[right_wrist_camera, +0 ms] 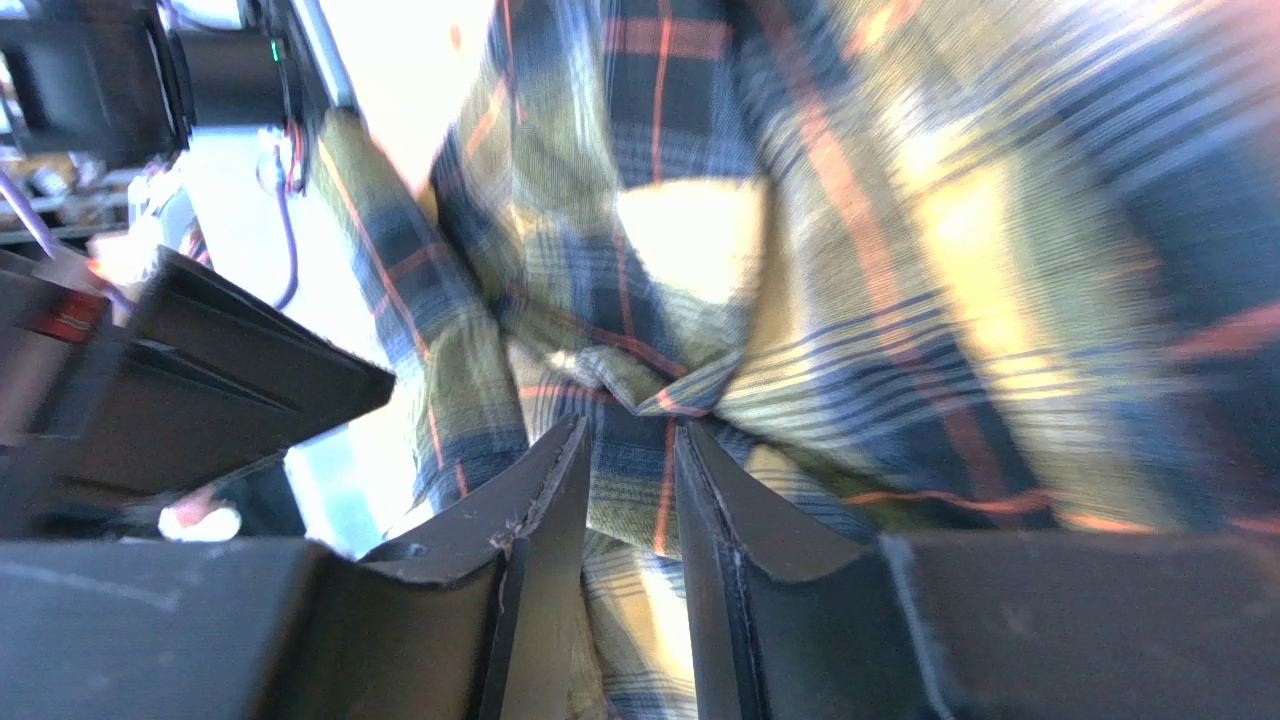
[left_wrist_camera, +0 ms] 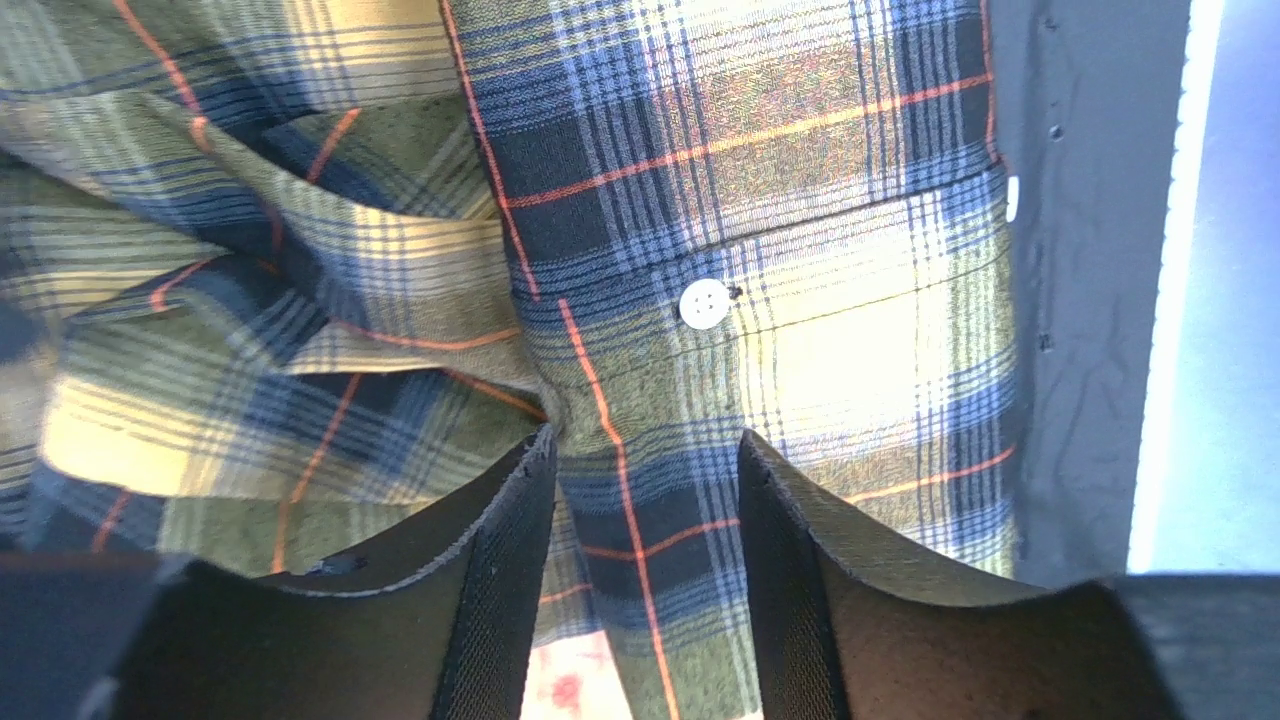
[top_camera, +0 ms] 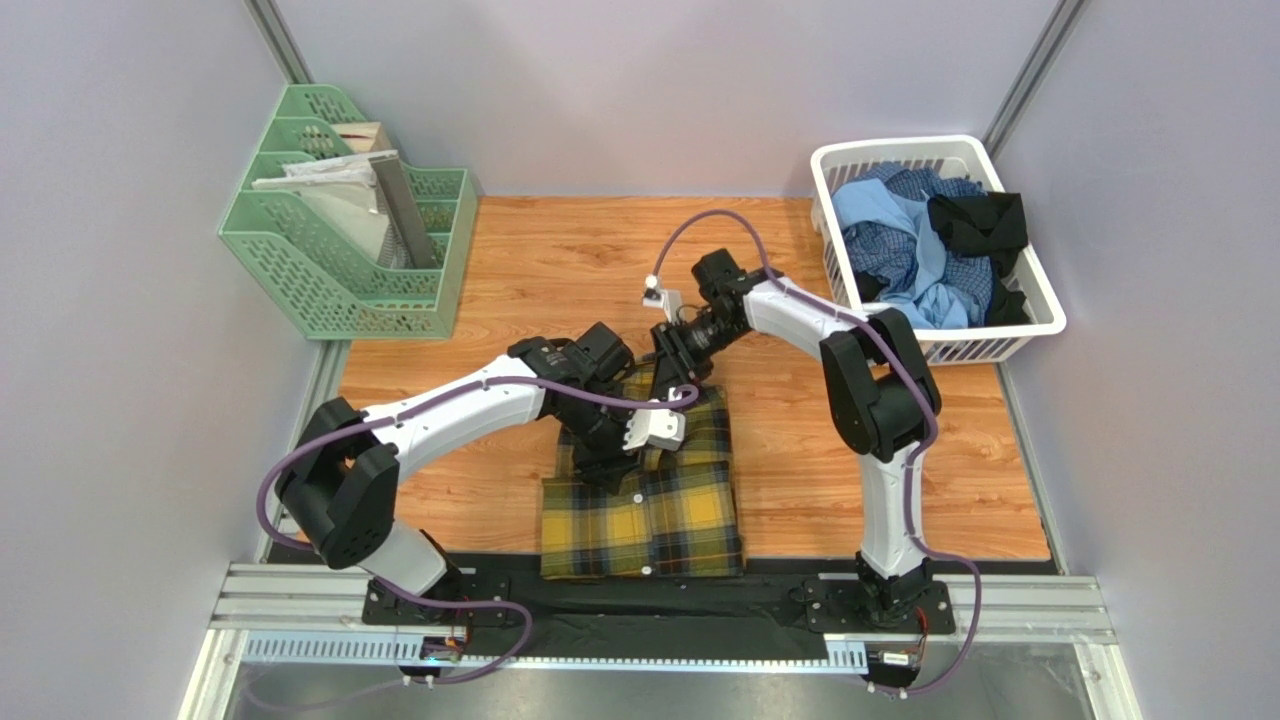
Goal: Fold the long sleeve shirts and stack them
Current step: Fold the shirt
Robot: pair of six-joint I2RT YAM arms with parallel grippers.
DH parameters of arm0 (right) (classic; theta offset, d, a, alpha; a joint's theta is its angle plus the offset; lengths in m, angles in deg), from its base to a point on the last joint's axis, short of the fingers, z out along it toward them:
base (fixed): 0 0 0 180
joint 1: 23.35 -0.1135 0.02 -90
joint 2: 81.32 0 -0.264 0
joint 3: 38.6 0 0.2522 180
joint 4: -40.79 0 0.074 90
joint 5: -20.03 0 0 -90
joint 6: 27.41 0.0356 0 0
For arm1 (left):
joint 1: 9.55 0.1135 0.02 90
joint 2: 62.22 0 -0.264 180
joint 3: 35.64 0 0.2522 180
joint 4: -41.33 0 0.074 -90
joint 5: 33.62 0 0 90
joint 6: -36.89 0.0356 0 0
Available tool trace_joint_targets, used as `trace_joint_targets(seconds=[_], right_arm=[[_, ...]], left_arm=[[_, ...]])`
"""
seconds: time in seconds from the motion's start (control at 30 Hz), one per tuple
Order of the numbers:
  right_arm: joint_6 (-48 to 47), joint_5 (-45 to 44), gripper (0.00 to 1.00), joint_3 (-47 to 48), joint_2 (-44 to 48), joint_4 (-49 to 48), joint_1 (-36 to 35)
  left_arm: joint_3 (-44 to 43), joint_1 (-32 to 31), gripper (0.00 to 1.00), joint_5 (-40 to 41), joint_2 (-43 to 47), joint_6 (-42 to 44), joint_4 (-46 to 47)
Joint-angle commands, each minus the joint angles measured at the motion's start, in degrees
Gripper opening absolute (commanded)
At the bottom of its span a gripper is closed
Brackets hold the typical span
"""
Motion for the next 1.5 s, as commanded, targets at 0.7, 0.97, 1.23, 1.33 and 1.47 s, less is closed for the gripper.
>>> trace_joint_targets(seconds=[0.7,0.97,1.23,1.33,1.47], right_arm=[[-3.11,-3.07,0.31,11.34,-11.87,-0.06,1.05],[-4.52,-3.33,0.31,10.81,-11.78,0.2,1.05],[-6.54,-3.16,0.3,11.25,-11.08,1.78,1.05],[-6.98,-2.98,0.3,11.34,-10.99,2.22,1.05],[-7.77,-2.81,0.3,11.69,-11.08,2.66,1.05]], left_arm=[[-7.62,0.47,0.0,-3.22,-6.87,-1.7,-4.44],[-17.2,3.37,0.0,-0.68,-11.16,3.56,-12.09],[-25.55,6.97,0.0,3.71,-17.76,8.49,-12.8],[-29.51,8.47,0.0,5.04,-20.48,10.07,-13.32],[-33.81,9.44,0.0,6.45,-23.47,12.01,-13.68]])
